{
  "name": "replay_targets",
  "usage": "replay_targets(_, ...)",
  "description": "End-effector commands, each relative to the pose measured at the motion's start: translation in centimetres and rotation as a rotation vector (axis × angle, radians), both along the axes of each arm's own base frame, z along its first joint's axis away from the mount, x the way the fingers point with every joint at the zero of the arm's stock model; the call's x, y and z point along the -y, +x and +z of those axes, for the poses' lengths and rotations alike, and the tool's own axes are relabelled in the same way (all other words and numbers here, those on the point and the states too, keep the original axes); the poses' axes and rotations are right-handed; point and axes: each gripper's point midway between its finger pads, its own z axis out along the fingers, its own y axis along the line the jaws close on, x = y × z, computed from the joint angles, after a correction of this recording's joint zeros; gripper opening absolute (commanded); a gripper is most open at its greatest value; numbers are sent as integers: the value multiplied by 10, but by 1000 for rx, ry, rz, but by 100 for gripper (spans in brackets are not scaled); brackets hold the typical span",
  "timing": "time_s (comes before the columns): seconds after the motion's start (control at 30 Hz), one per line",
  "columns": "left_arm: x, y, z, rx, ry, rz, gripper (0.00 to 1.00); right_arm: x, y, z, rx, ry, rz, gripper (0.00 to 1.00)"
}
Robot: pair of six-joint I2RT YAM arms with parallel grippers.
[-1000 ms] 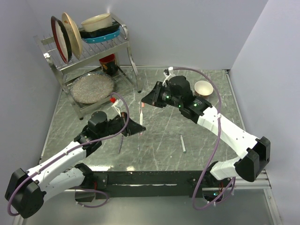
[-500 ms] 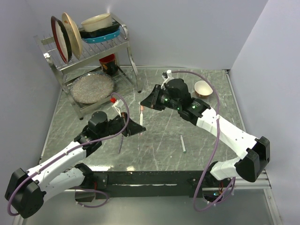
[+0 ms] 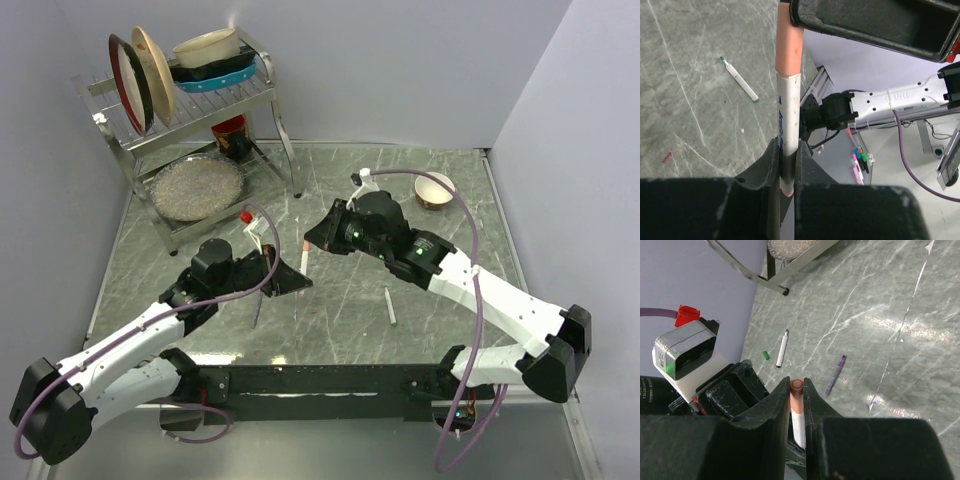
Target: Insert the pens into the pen caps
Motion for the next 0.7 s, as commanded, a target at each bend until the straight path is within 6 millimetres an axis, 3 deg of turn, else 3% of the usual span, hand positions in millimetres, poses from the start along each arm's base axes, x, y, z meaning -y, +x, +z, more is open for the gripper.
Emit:
replay_targets(0.0,-2,13,29,117,-54,45,1,0,-27,-13,-27,-17,50,0)
replay_targets(0.07,-2,10,33,142,-63,32,1,1,-30,-15,-36,-27,60,6)
replay_targets(0.13,-3,8,36,164,-62,21,1,3,-31,-8,-20,-26,65,20)
replay_targets(0.4,-5,-21,50,261,-63,-123,1,14,-41,60,120,125,80,49)
replay_targets(0.53,-8,-31,47,278,-66,-152,1,14,-48,83,191,200,115,51)
replay_targets(0.67,-12,-42,54,297,-101,-178,1,14,-46,91,210,187,119,51)
